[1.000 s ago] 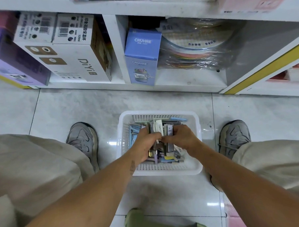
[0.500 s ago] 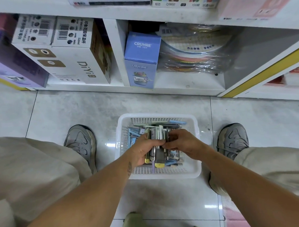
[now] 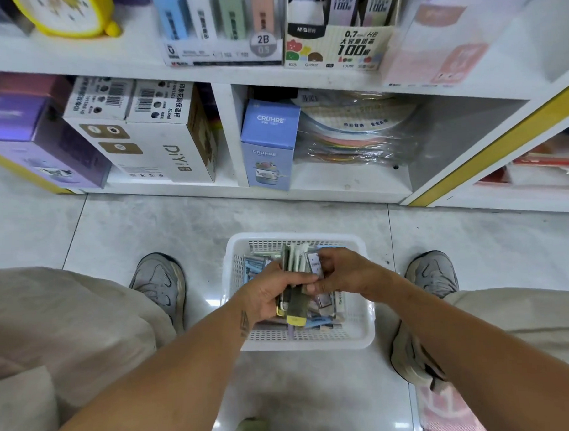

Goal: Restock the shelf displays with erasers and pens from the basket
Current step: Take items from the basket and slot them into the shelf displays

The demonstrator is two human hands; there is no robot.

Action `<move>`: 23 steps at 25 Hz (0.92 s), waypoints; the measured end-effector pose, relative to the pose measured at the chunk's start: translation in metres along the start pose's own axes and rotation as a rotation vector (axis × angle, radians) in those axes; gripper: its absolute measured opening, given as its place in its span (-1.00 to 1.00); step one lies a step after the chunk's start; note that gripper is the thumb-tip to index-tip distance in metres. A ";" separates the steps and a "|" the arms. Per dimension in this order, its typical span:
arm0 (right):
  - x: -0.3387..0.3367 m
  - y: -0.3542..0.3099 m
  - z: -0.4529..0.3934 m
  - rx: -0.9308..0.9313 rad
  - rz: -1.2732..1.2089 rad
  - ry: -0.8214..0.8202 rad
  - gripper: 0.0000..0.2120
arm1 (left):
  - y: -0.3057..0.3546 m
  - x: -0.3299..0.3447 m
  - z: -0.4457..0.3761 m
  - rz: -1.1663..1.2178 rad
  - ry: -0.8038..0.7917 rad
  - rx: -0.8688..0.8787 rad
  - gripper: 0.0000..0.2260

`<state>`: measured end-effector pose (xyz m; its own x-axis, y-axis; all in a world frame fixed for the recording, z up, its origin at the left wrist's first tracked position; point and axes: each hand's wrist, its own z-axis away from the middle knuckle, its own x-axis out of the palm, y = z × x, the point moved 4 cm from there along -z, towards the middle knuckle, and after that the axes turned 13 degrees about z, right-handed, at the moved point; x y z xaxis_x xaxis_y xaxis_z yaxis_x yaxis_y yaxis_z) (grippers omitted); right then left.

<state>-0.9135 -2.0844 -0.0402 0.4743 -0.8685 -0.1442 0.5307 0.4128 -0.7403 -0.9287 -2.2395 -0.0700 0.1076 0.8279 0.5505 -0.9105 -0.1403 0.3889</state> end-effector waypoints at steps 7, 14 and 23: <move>-0.033 -0.048 0.050 -0.004 -0.057 -0.017 -0.68 | 0.070 0.042 0.049 -0.187 -0.107 0.087 -0.74; -0.091 -0.161 0.137 -0.183 0.440 0.304 -0.77 | 0.159 0.131 0.139 -0.372 -0.110 0.220 -0.83; -0.164 -0.301 0.234 -0.485 0.430 0.836 -0.83 | 0.242 0.207 0.218 -0.317 -0.013 0.334 -0.94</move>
<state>-0.9872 -2.0020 0.3599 -0.1765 -0.6643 -0.7264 0.0074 0.7370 -0.6758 -1.0399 -2.2203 0.2990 0.3664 0.8518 0.3743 -0.6536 -0.0507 0.7552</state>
